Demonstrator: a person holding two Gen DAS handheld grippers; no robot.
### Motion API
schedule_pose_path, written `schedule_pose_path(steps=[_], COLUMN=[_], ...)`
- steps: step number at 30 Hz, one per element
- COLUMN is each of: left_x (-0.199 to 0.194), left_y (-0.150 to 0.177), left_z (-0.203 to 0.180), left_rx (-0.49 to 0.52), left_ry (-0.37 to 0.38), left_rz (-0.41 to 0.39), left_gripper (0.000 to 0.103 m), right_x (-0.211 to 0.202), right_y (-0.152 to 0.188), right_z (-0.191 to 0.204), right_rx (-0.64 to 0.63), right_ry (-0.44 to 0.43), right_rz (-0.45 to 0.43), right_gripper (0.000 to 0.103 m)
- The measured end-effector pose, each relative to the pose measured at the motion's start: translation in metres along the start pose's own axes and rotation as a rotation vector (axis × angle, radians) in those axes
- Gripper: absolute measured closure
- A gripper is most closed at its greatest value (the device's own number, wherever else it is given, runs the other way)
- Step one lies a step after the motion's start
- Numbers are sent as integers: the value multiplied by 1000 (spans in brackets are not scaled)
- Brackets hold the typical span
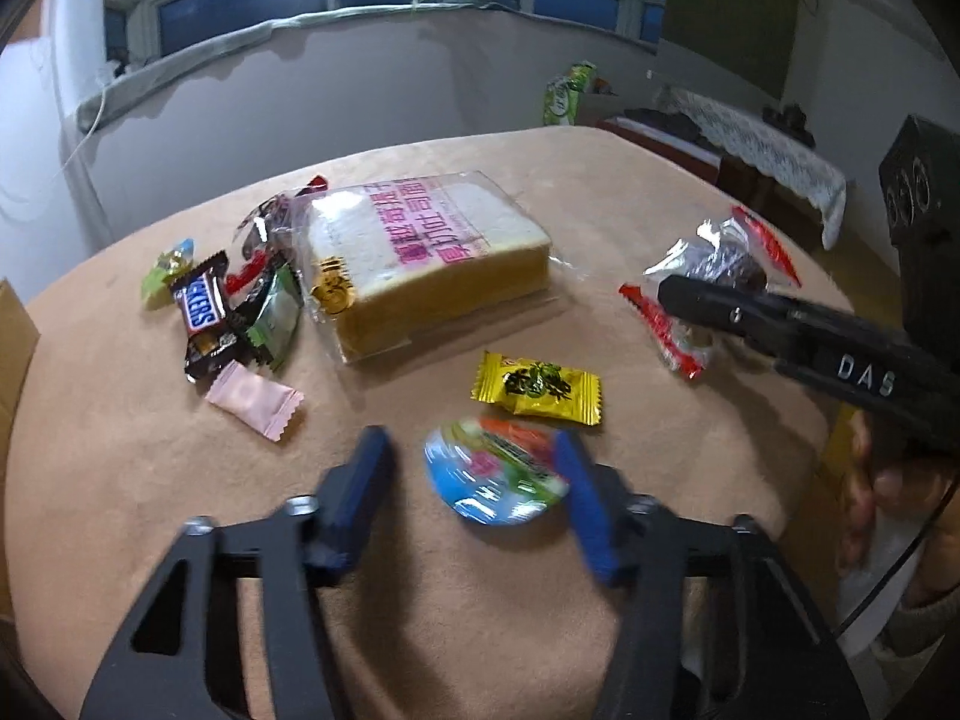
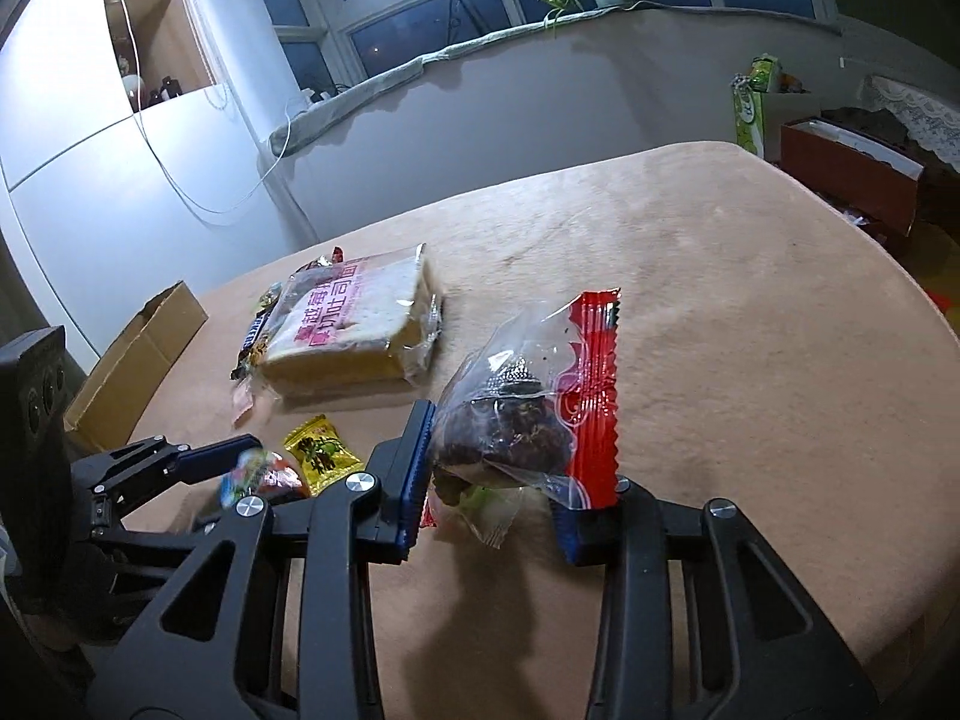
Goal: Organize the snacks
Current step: 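Grasp the round blue cup snack with left tool while right tool grasps cookie bag, then carry both snacks into the cardboard box and open both tools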
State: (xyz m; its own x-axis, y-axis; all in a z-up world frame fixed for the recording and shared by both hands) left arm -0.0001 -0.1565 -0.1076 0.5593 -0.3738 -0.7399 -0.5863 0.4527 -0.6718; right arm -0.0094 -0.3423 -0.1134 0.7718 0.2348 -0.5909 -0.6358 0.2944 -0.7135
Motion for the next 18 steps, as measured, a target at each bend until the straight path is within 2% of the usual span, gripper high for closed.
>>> schedule_pose_path(steps=[1,3,9,18], left_x=[-2,-3,-11,-30], left_y=[1,1,1,5], left_z=[1,4,14,22], left_rx=[7,-1,-42,-66], left_ry=[5,21,23,-14], left_rz=[1,1,-33,-71], left_gripper=[65,70,72,72], right_x=[-1,-4,-13,-24], right_y=[0,2,7,6], right_z=[0,-2,-5,0], right_rx=[1,4,5,-7], right_ry=[1,-2,-2,12], right_rz=[-4,-11,-31,-50], right_gripper=[67,67,67,67])
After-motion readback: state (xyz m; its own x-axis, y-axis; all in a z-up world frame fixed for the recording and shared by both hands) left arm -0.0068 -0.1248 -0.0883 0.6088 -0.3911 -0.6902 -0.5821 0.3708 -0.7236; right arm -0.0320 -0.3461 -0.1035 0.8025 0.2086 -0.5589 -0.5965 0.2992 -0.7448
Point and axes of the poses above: each gripper's, at about its wrist camera, not at the fingertips, and x roughly the way its jaws point, z to its left, y to its underside, the point moved 1 cm from there along x, roughly the way its jaws point, and after that the axes turned 5 degrees about x, right-handed, at the moved point
